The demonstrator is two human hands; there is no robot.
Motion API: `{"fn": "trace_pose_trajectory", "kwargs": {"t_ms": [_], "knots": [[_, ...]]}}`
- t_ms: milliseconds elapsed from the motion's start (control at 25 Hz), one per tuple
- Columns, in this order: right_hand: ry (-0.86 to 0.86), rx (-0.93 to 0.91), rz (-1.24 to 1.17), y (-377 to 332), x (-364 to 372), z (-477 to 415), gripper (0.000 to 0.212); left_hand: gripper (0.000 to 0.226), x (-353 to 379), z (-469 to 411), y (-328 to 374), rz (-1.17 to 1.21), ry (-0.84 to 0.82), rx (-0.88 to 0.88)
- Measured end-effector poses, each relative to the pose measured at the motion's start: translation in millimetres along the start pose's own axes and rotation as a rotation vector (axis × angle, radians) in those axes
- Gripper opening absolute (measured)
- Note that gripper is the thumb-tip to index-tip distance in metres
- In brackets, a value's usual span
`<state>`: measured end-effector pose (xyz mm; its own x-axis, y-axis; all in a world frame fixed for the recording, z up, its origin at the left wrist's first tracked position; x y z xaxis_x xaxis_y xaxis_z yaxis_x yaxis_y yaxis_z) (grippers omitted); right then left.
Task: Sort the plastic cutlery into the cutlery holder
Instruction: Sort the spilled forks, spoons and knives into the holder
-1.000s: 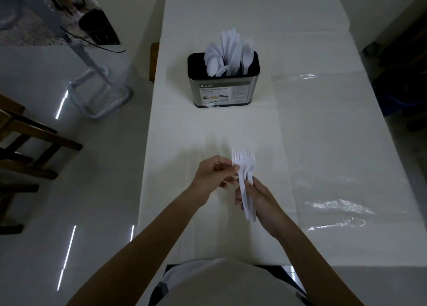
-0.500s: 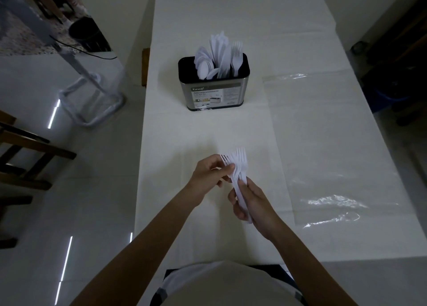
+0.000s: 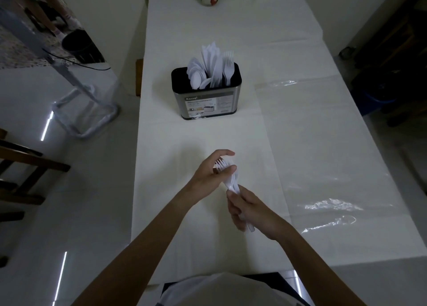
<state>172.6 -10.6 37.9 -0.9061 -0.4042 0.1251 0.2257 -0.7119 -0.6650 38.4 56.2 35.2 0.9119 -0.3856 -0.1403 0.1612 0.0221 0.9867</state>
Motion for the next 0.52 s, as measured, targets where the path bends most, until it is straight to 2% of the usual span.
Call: {"fn": "trace_pose_trajectory", "kwargs": {"t_ms": [160,240,440,520], "knots": [[-0.018,0.076,0.184,-21,-14,3,0.030,0.003,-9,-14,11,-0.058,-0.089,0.100],[0.016,0.092,0.277,-35,-24,5,0.024,0.002,-14,-21,16,-0.076,-0.113,0.115],[-0.002,0.046,0.246,-65,-49,-7,0.022,0.005,-27,-47,35,-0.106,-0.124,0.170],[0.026,-0.006,0.266,-76,-57,-16,0.034,0.007,-33,-60,47,-0.115,-0.122,0.194]]}}
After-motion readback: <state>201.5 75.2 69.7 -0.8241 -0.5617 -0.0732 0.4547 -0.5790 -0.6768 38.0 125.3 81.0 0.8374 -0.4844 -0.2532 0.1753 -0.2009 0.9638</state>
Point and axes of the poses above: each hand's wrist, its own z-axis away from the middle knuckle, its own x-axis out of the palm, y = z × x, the point moved 1 cm from there along -z, towards the middle knuckle, and after that the axes turned 14 degrees about x, right-handed, at the moved point
